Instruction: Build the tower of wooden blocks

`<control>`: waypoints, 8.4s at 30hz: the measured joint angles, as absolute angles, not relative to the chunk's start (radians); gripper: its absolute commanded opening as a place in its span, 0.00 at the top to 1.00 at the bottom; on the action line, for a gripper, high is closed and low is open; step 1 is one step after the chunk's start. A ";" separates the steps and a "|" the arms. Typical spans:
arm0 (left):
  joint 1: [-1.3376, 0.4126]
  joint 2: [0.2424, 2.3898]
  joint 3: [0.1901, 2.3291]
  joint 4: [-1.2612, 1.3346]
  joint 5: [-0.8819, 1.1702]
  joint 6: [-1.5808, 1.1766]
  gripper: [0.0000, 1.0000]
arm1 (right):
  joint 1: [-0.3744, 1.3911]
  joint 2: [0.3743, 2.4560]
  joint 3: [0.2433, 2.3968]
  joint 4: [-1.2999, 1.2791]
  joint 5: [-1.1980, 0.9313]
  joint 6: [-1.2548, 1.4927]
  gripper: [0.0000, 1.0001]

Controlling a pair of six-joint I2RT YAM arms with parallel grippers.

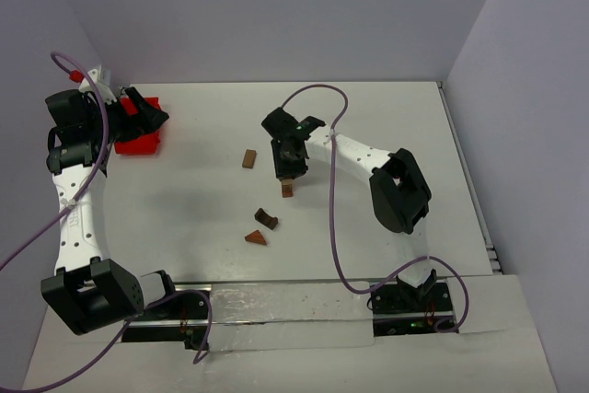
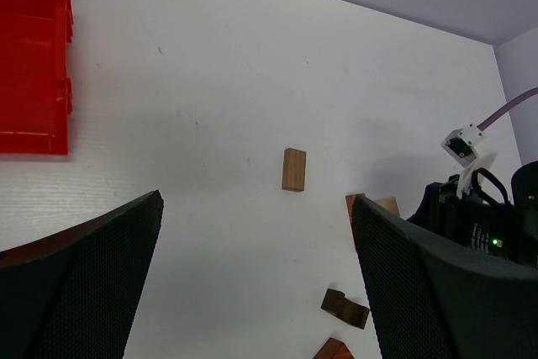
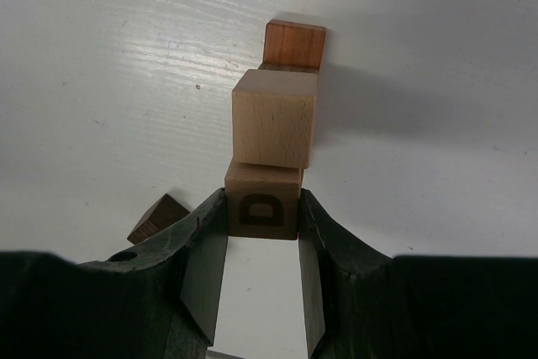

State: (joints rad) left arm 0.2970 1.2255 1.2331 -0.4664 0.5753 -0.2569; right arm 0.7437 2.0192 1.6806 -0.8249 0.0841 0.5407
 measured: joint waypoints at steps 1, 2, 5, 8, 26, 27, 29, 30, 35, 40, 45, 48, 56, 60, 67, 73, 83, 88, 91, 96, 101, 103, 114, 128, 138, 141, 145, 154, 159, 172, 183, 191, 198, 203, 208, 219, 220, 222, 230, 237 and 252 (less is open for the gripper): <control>0.297 1.225 1.233 -0.466 0.576 -0.257 0.01 | 0.744 2.019 1.681 -0.825 0.084 0.541 0.67; 0.297 1.225 1.233 -0.466 0.576 -0.257 0.01 | 0.744 2.019 1.681 -0.825 0.084 0.541 0.65; 0.297 1.225 1.233 -0.466 0.576 -0.257 0.01 | 0.744 2.021 1.681 -0.825 0.084 0.541 0.63; 0.297 1.225 1.233 -0.466 0.577 -0.257 0.01 | 0.744 2.025 1.680 -0.825 0.083 0.541 0.62; 0.297 1.225 1.233 -0.466 0.577 -0.257 0.01 | 0.743 2.033 1.676 -0.824 0.075 0.533 0.23; 0.297 1.225 1.233 -0.466 0.577 -0.257 0.01 | 0.743 2.033 1.676 -0.824 0.074 0.533 0.21; 0.297 1.225 1.233 -0.466 0.577 -0.257 0.01 | 0.743 2.033 1.676 -0.824 0.069 0.533 0.19; 0.297 1.225 1.233 -0.466 0.578 -0.257 0.01 | 0.743 2.033 1.675 -0.824 0.065 0.533 0.17; 0.297 1.225 1.233 -0.467 0.610 -0.245 0.01 | 0.744 2.032 1.669 -0.820 0.041 0.517 0.07; 0.297 1.225 1.232 -0.466 0.670 -0.211 0.01 | 0.744 2.017 1.655 -0.811 0.002 0.475 0.00; 0.297 1.226 1.231 -0.468 0.691 -0.183 0.01 | 0.744 1.920 1.609 -0.793 -0.047 0.422 0.00; 0.289 1.231 1.231 -0.479 0.678 -0.157 0.01 | 0.744 1.825 1.583 -0.791 -0.076 0.383 0.00; 0.120 1.238 1.203 -0.506 0.510 -0.044 0.03 | 0.731 1.548 1.556 -0.793 -0.126 0.265 0.00; 0.005 1.291 1.201 -0.515 0.418 0.005 0.05 | 0.671 1.451 1.516 -0.786 -0.134 0.222 0.00; -0.108 1.489 1.266 -0.562 0.376 0.224 0.07 | 0.518 1.354 1.353 -0.755 -0.161 0.168 0.00; -0.114 1.732 1.500 -0.769 0.485 0.658 0.11 | 0.448 1.343 1.269 -0.754 -0.191 0.145 0.00; -0.153 2.092 1.809 -0.972 0.581 1.179 0.13 | 0.393 1.341 1.267 -0.749 -0.230 0.134 0.00; -0.223 2.175 1.810 -0.981 0.587 1.303 0.13 | 0.387 1.343 1.267 -0.750 -0.231 0.130 0.00; -0.257 2.220 1.818 -0.996 0.597 1.349 0.13 | 0.385 1.351 1.267 -0.750 -0.234 0.128 0.00; -0.279 2.276 1.840 -1.013 0.602 1.395 0.13 | 0.379 1.374 1.267 -0.752 -0.238 0.125 0.00; -0.283 2.305 1.861 -1.032 0.602 1.428 0.13 | 0.373 1.394 1.267 -0.752 -0.249 0.119 0.00; -0.283 2.305 1.860 -1.031 0.601 1.434 0.15 | 0.370 1.401 1.267 -0.753 -0.254 0.117 0.00; -0.288 2.297 1.845 -1.029 0.609 1.444 0.56 | 0.365 1.414 1.268 -0.755 -0.260 0.117 0.00; -0.355 1.952 1.753 -0.980 0.654 0.924 0.81 | 0.350 1.397 1.268 -0.755 -0.260 0.117 0.00; -0.524 1.733 1.684 -0.937 0.627 0.689 0.77 | 0.339 1.396 1.277 -0.756 -0.260 0.117 0.00; -0.544 1.779 1.683 -0.938 0.599 0.663 0.74 | 0.337 1.396 1.277 -0.756 -0.258 0.117 0.00; -0.566 1.851 1.689 -0.945 0.562 0.648 0.72 | 0.331 1.396 1.277 -0.756 -0.256 0.117 0.00; -0.590 1.931 1.704 -0.945 0.504 0.668 0.69 | 0.317 1.396 1.280 -0.759 -0.261 0.117 0.00; -0.590 1.930 1.685 -0.916 0.494 0.705 0.67 | 0.315 1.396 1.291 -0.764 -0.268 0.117 0.00; -0.590 1.934 1.676 -0.899 0.483 0.745 0.62 | 0.313 1.398 1.296 -0.771 -0.276 0.117 0.00; -0.598 1.964 1.676 -0.885 0.482 0.751 0.59 | 0.307 1.398 1.296 -0.771 -0.279 0.117 0.00; -0.609 1.973 1.676 -0.878 0.478 0.768 0.56 | 0.303 1.398 1.296 -0.771 -0.282 0.117 0.00; -0.611 1.993 1.676 -0.878 0.469 0.770 0.53 | 0.302 1.398 1.296 -0.771 -0.282 0.117 0.00; -0.614 2.000 1.677 -0.877 0.466 0.771 0.52 | 0.300 1.398 1.296 -0.771 -0.283 0.117 0.00; -0.615 2.000 1.679 -0.877 0.464 0.771 0.50 | 0.300 1.398 1.296 -0.771 -0.283 0.117 0.00; -0.616 2.004 1.685 -0.874 0.459 0.770 0.47 | 0.300 1.400 1.296 -0.771 -0.290 0.117 0.00; -0.617 2.006 1.687 -0.873 0.458 0.770 0.47 | 0.300 1.400 1.296 -0.771 -0.290 0.117 0.00; -0.618 2.009 1.691 -0.871 0.456 0.770 0.47 | 0.300 1.401 1.296 -0.771 -0.291 0.117 0.00; -0.621 2.011 1.693 -0.871 0.455 0.770 0.46 | 0.300 1.406 1.296 -0.771 -0.297 0.117 0.00; -0.621 2.011 1.693 -0.871 0.455 0.770 0.37 | 0.300 1.406 1.296 -0.771 -0.297 0.117 0.00; -0.621 2.011 1.693 -0.869 0.452 0.766 0.40 | 0.300 1.406 1.296 -0.771 -0.297 0.118 0.00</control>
State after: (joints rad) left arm -0.6209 2.0109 1.6932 -0.8690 0.4516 0.7660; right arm 0.3000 1.4055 1.2964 -0.7712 -0.2974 0.1177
